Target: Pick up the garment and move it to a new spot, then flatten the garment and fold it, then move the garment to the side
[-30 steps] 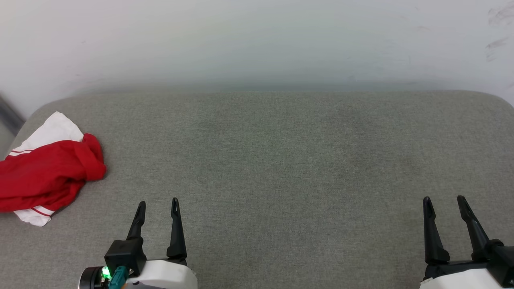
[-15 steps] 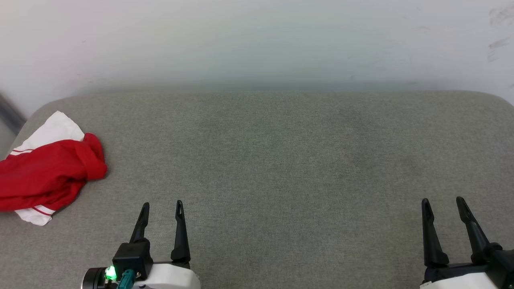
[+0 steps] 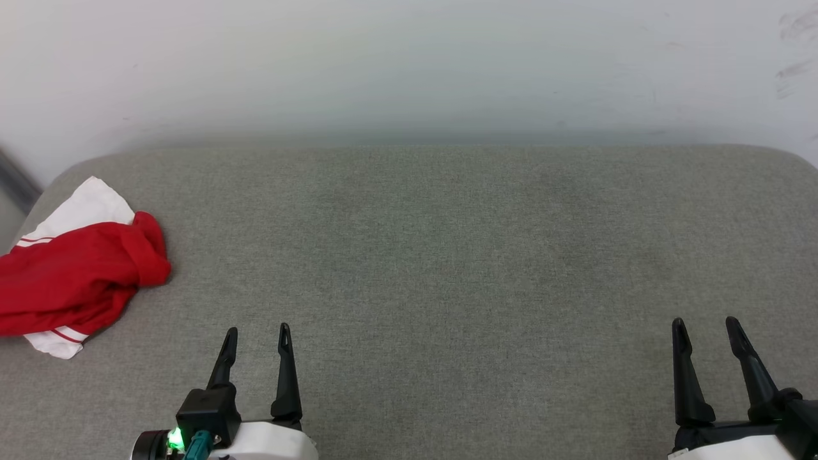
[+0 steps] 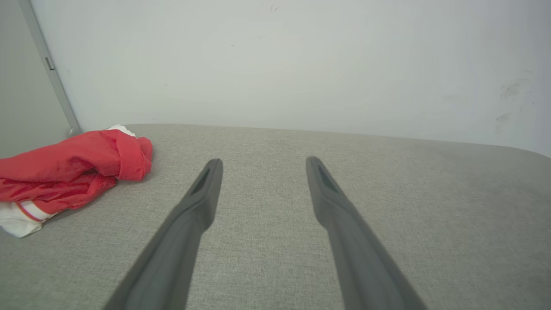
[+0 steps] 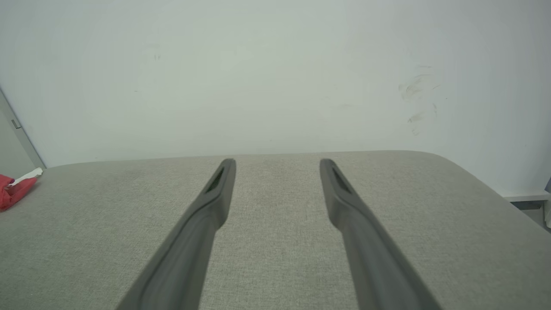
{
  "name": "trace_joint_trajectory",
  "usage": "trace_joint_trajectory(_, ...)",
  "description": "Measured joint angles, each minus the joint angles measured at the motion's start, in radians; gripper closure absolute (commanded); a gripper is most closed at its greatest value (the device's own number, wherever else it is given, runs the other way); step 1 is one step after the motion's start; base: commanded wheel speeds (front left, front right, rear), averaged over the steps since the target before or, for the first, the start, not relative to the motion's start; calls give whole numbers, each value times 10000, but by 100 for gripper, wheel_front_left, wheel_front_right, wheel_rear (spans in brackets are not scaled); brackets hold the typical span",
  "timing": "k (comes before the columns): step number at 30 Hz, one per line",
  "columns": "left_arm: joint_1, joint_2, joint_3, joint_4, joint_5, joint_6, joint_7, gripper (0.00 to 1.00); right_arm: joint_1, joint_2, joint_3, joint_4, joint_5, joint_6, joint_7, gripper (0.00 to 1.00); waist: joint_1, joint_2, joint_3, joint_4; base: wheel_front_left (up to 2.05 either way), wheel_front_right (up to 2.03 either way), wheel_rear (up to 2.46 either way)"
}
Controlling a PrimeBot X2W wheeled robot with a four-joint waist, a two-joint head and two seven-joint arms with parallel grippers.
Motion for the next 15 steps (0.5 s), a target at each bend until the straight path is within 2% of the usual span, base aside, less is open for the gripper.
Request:
trace_joint_trajectory(9,-6,0,36,50,4,-29,0,0,32,0,8,15,50,0,0,0,0,0,14,88,0,0,0)
trace_joint_trajectory(15,-54,0,67,-29,2,-6,0,0,34,-2,23,-58,58,0,0,0,0,0,7,375,0,0,0)
